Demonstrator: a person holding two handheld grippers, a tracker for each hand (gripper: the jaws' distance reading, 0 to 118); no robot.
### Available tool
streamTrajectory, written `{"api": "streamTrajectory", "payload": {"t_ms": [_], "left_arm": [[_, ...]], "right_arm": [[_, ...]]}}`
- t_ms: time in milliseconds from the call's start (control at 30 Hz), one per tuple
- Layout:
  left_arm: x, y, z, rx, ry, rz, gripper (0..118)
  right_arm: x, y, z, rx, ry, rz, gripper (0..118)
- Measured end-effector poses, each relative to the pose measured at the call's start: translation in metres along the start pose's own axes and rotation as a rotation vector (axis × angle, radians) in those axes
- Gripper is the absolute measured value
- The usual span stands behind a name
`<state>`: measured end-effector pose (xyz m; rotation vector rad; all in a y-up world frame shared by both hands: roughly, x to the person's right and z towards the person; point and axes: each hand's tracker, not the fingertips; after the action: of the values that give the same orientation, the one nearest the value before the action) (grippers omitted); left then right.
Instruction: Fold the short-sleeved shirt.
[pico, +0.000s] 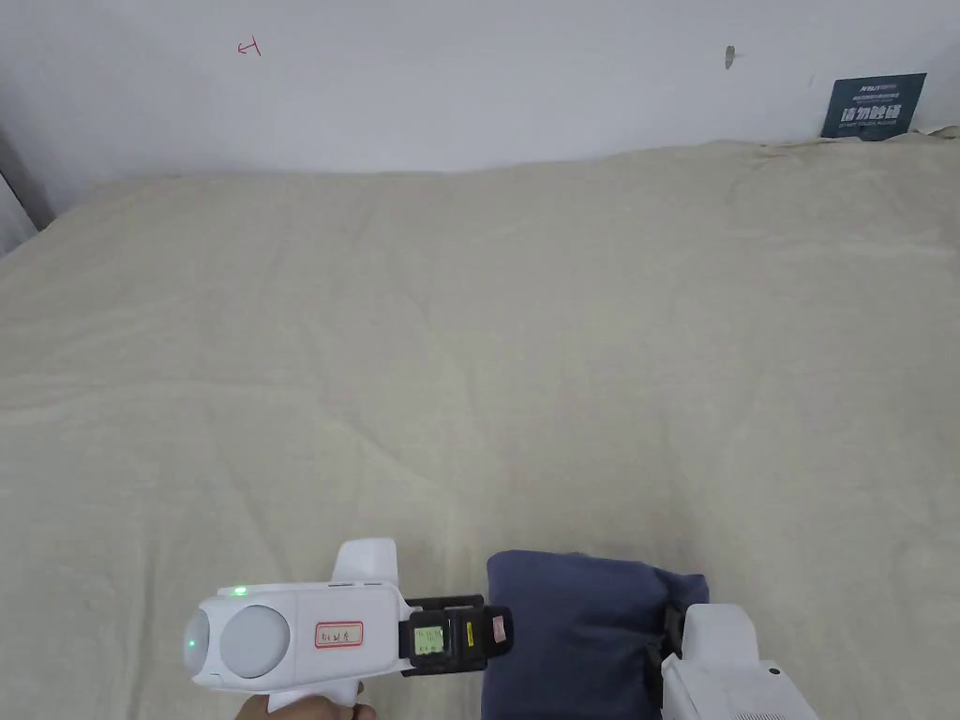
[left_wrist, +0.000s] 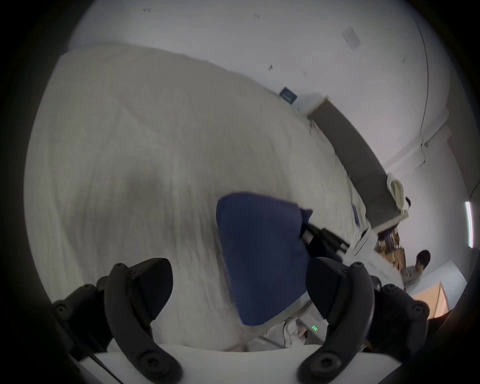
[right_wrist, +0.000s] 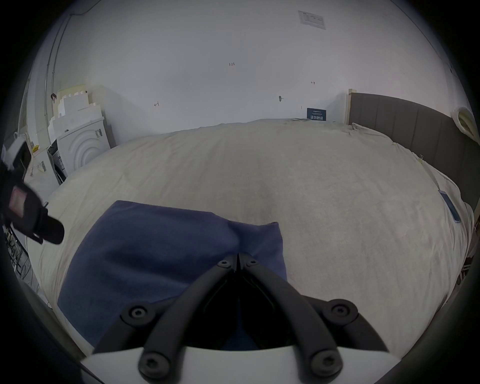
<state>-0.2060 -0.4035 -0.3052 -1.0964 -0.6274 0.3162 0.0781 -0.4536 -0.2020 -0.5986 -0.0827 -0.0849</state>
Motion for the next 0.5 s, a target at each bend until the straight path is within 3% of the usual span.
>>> {"api": "streamTrajectory", "payload": {"t_ms": [400,467,500], "left_arm": [[-0.006,0.015,-0.048,-0.085,-0.096,0.041,108],[-0.007,0.018,-0.053,-0.091,-0.102,0.055,100],[-0.007,0.018,-0.055,-0.095,-0.108,0.061,86]], "right_arm": [[0.011,-0.009,-0.012,0.001,0.0,-0.004,0],[0.012,-0.009,-0.013,0.001,0.001,-0.001,0],[0.013,-0.009,-0.014,0.0,0.001,-0.001,0]]}}
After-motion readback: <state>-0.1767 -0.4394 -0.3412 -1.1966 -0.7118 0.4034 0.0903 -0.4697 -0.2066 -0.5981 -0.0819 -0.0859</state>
